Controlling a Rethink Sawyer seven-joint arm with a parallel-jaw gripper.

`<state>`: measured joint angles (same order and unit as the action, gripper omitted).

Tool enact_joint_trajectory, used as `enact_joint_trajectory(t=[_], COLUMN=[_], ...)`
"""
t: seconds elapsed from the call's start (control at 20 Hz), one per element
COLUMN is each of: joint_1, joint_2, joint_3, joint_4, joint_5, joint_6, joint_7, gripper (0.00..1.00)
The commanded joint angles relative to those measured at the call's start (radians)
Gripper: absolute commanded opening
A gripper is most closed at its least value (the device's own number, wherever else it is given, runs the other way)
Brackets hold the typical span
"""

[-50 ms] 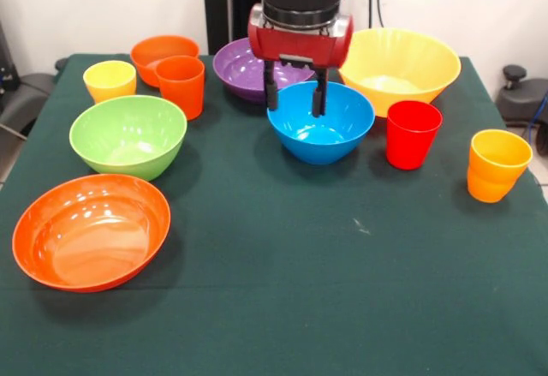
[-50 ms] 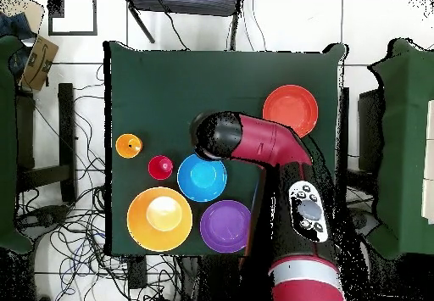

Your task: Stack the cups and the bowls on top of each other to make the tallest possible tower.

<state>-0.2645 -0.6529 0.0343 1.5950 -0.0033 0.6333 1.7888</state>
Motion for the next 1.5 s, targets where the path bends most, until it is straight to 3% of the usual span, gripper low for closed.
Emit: enact_joint_trajectory(t=[0.05,0.9,1.25,1.5], joint_1=[-0.005,-0.024,-0.037,-0.066], joint_2=[0.047,0.007,0.048,0.080], joint_3=[0.096,0.120,0.099,0.097], joint_4=[-0.045,-0.066,-0.188,-0.258], joint_5=[-0.074,-0.060,-0.056,-0.088], joint_6=[0.019,0.089,0.150,0.187], joint_7=[-0.055,-0.064,-0.053,-0.113], gripper=[1.00,1.00,1.00,1.00])
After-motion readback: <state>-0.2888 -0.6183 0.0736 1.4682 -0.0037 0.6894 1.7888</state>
